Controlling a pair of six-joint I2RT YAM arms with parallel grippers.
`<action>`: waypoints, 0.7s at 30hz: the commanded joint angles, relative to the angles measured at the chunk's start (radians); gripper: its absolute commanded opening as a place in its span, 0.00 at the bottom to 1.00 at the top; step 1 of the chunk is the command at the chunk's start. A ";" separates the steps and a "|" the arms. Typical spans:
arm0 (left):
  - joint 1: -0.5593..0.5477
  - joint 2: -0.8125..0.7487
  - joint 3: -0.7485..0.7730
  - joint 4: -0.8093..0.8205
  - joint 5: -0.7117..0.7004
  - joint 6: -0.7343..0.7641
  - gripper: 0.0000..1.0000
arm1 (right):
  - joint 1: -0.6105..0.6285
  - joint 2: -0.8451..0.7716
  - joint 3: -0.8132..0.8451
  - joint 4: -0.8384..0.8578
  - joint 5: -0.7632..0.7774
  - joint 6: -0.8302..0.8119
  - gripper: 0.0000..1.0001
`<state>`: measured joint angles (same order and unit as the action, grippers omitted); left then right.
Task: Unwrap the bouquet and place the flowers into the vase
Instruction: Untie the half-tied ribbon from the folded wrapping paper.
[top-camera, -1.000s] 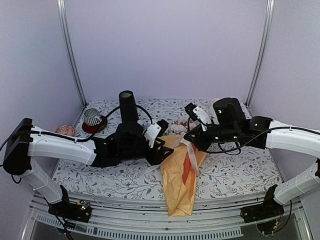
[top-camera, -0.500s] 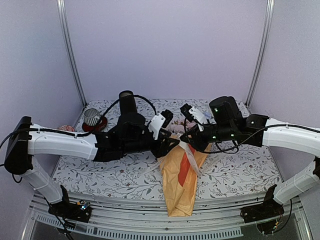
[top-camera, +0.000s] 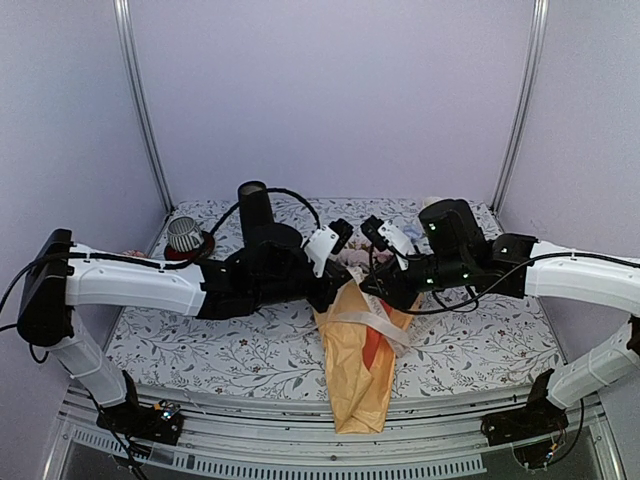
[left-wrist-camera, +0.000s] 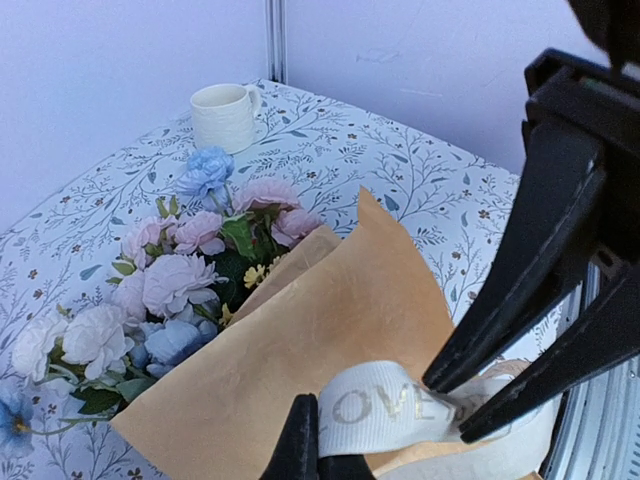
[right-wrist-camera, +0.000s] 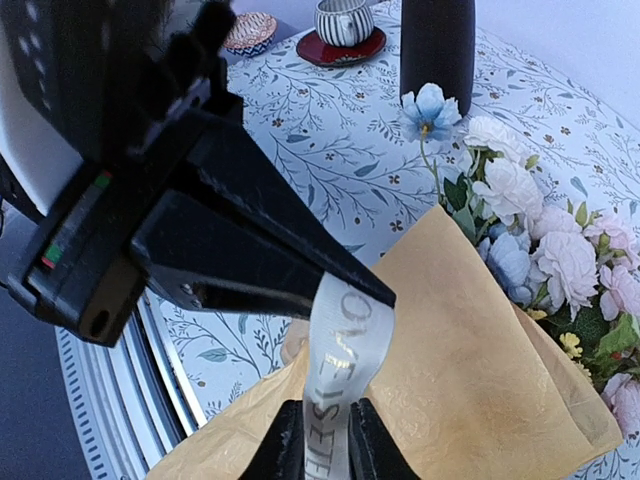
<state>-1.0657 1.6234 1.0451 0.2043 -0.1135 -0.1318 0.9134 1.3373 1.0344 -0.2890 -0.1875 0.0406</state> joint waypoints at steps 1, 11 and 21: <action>0.007 -0.032 0.001 0.007 -0.023 -0.001 0.00 | 0.000 -0.043 -0.066 0.021 0.059 0.016 0.25; 0.008 -0.114 -0.074 0.078 -0.011 -0.034 0.00 | 0.000 -0.084 -0.133 0.062 0.081 0.051 0.35; 0.009 -0.131 -0.097 0.112 0.005 -0.053 0.00 | 0.000 -0.043 -0.116 0.075 -0.011 0.032 0.36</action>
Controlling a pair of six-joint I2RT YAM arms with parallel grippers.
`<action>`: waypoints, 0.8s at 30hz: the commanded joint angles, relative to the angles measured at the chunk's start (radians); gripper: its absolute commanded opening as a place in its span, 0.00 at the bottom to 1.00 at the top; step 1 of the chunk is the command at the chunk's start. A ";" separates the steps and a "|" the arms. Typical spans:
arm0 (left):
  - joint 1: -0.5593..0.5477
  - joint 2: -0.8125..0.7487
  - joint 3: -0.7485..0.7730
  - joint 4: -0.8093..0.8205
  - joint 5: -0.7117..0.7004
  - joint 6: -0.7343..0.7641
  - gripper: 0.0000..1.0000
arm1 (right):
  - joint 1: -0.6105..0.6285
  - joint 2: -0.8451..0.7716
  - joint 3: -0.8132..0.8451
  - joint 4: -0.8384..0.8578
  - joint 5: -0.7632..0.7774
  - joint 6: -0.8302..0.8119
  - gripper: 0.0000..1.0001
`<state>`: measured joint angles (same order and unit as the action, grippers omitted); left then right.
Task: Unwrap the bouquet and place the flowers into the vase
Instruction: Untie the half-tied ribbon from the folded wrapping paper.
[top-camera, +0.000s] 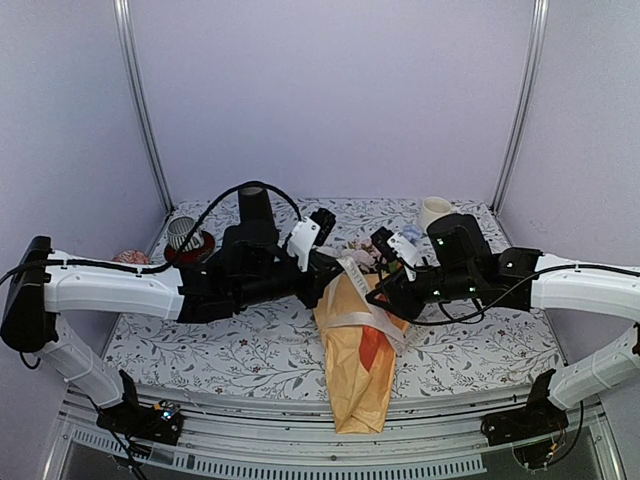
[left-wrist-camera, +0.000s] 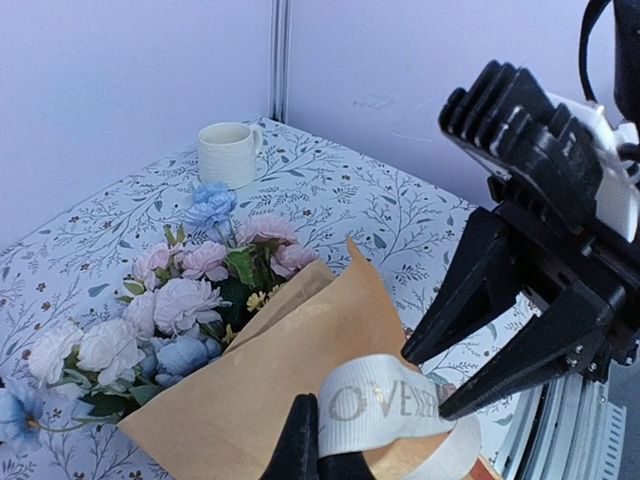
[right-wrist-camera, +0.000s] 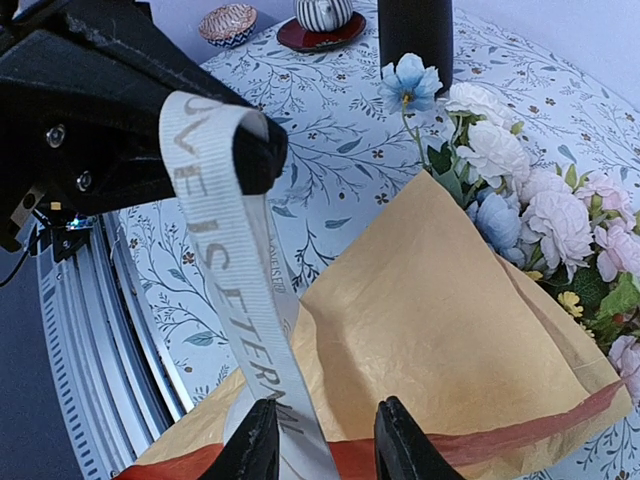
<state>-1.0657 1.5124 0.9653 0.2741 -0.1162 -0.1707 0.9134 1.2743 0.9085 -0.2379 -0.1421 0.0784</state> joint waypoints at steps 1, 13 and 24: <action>0.009 -0.020 -0.017 0.043 0.003 -0.016 0.00 | 0.000 0.024 0.010 0.025 -0.073 -0.010 0.36; 0.009 -0.026 -0.037 0.054 -0.034 -0.025 0.00 | 0.000 0.015 -0.021 0.022 -0.104 -0.008 0.22; 0.015 0.000 -0.063 0.063 -0.005 -0.062 0.01 | 0.000 -0.048 0.006 -0.018 -0.062 -0.003 0.03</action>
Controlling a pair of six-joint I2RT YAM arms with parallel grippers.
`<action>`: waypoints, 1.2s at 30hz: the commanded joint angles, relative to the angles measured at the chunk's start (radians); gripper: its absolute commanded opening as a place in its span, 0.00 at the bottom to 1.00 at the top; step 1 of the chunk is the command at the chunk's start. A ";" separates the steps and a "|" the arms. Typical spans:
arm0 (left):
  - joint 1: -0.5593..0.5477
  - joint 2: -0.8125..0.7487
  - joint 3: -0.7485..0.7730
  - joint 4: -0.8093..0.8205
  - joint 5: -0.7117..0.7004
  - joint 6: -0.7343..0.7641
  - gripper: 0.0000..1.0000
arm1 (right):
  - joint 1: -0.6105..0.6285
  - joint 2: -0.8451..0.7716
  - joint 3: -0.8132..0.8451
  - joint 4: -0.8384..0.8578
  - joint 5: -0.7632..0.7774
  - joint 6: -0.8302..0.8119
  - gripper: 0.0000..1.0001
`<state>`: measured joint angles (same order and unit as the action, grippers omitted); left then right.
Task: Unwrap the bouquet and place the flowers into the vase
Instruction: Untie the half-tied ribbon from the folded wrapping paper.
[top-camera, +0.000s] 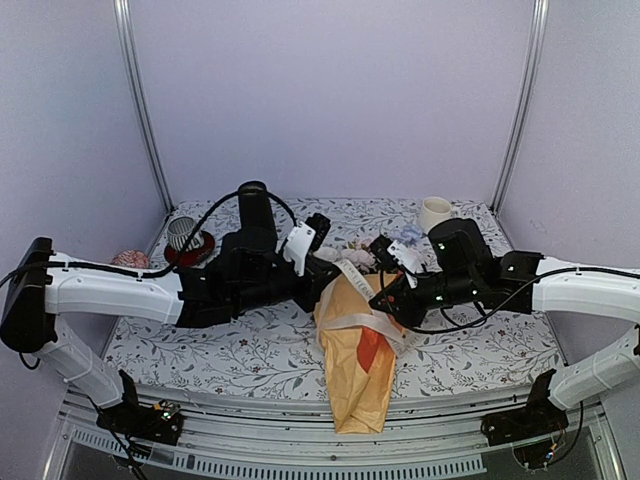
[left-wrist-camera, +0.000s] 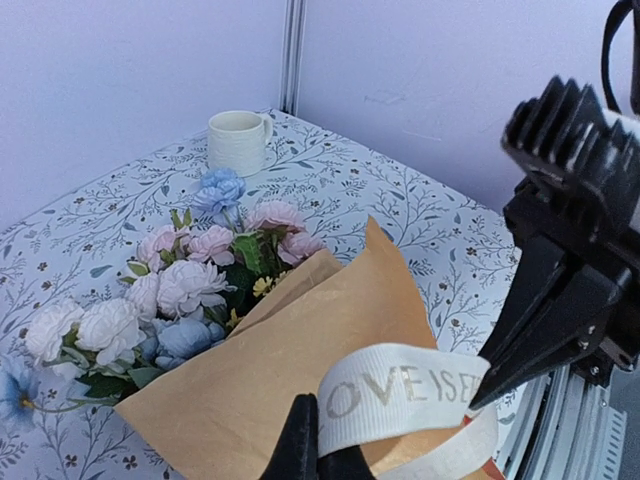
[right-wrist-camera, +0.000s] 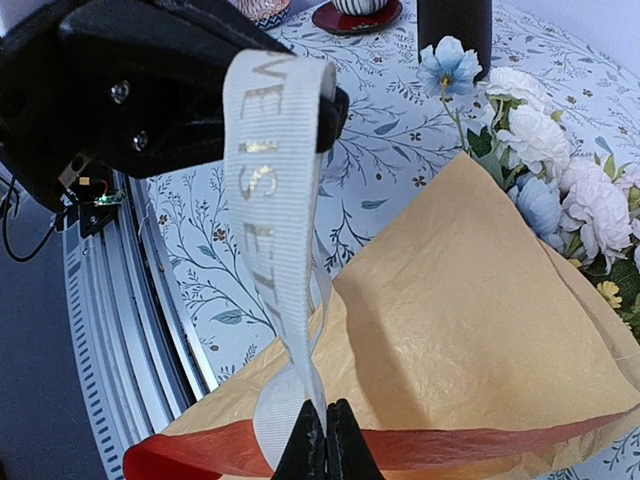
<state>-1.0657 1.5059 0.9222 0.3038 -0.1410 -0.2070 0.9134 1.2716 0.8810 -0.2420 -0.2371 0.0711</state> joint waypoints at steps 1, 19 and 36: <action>0.014 0.005 -0.025 0.039 0.024 -0.031 0.04 | 0.000 -0.046 0.053 -0.021 0.041 0.003 0.03; -0.166 -0.066 -0.076 0.057 -0.129 -0.091 0.38 | -0.001 0.070 0.271 -0.015 0.069 0.026 0.04; -0.116 0.130 -0.049 0.305 0.100 -0.205 0.48 | -0.002 0.054 0.269 0.006 0.029 0.049 0.04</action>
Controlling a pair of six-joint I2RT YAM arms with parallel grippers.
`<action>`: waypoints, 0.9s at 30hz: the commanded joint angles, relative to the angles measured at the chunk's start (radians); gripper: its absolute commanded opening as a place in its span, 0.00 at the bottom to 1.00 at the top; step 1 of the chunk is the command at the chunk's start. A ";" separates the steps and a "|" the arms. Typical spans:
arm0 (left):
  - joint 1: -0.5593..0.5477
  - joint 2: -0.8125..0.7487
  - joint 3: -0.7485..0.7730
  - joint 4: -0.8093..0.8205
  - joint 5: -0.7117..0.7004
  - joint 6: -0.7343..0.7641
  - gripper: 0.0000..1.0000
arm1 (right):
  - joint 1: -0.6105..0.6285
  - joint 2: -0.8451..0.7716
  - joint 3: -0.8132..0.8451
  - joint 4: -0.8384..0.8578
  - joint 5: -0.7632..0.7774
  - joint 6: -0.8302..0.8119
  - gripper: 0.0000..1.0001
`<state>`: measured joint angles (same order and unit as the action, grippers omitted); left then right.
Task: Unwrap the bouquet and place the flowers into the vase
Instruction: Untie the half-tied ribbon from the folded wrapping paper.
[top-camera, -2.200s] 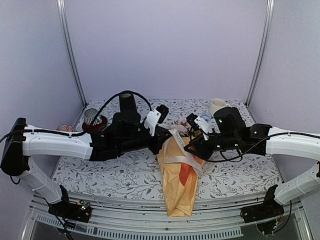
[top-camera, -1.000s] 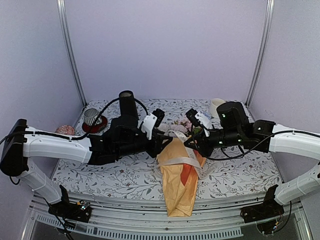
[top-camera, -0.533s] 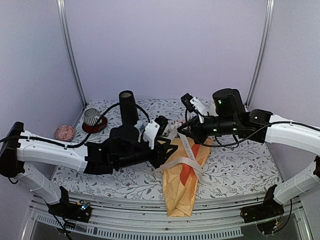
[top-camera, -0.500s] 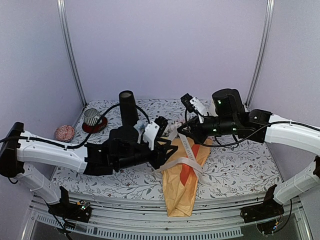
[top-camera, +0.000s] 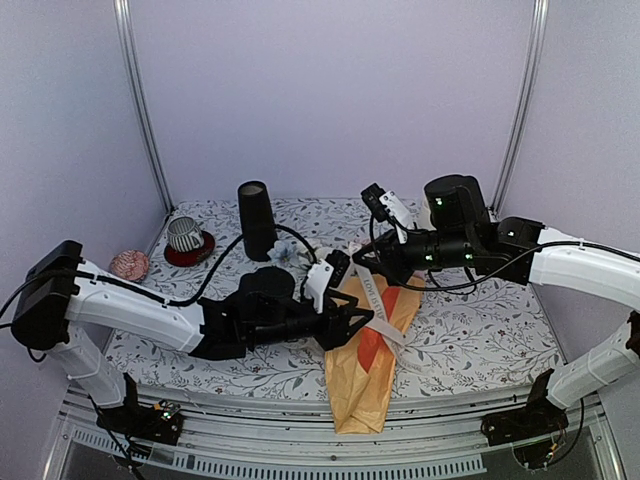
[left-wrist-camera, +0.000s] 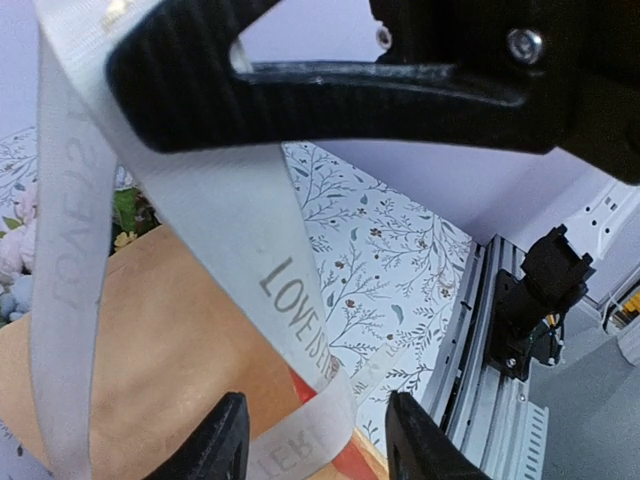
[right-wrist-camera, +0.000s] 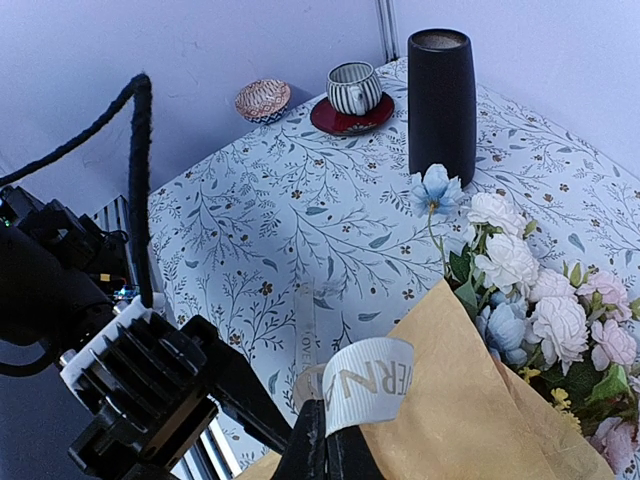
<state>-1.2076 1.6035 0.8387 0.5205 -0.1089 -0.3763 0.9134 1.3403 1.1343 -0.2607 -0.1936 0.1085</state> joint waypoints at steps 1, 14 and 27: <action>0.031 0.040 0.038 0.099 0.078 -0.037 0.47 | -0.002 -0.016 0.016 0.027 -0.016 0.011 0.04; 0.052 0.078 0.078 0.157 0.126 -0.027 0.10 | -0.001 -0.037 -0.007 0.069 -0.017 0.025 0.05; 0.121 -0.108 0.006 0.132 0.152 -0.060 0.00 | -0.002 -0.179 -0.168 0.087 0.087 0.030 0.34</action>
<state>-1.1278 1.5753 0.8742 0.6418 0.0170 -0.4110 0.9134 1.2087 1.0180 -0.1905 -0.1455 0.1307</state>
